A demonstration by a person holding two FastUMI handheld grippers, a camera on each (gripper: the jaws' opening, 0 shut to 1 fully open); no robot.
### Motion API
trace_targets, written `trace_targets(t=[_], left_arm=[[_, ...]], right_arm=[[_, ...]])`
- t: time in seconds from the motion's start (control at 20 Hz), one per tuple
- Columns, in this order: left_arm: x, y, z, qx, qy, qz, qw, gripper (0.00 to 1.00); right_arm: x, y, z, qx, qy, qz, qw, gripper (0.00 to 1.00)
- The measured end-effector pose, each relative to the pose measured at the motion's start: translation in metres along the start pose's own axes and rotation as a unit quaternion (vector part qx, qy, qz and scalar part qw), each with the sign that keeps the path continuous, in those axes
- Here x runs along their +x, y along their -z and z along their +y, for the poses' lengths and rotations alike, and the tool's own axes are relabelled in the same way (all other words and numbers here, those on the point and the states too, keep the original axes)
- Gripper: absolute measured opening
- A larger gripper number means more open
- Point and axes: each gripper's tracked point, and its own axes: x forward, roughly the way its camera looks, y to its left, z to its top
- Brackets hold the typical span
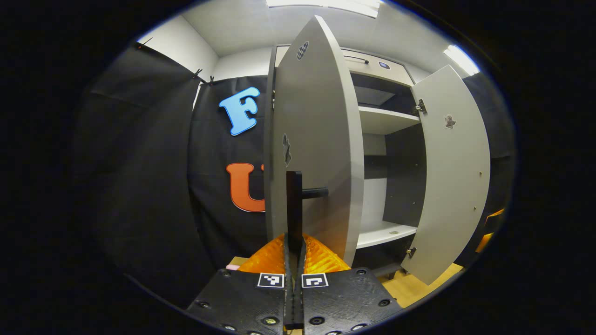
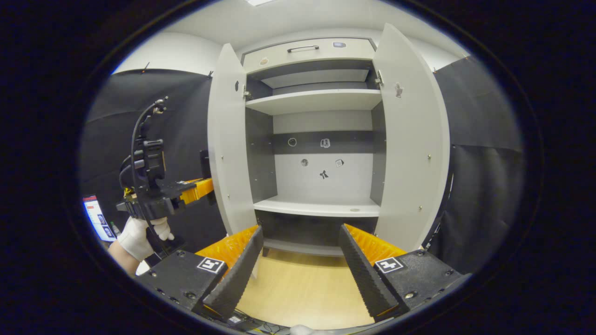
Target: Open the right door of the double-door shoe cabinet with the right hand, and open the left door with the left hand.
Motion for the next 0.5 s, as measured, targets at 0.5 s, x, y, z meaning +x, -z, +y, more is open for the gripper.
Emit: trace_targets(t=[0.5], left_arm=[[-0.01, 0.013, 0.053, 0.0, 0.0, 0.001, 1.0, 0.0]], right_arm=[[0.003, 0.001, 0.021, -0.015, -0.011, 0.004, 1.0, 1.0]])
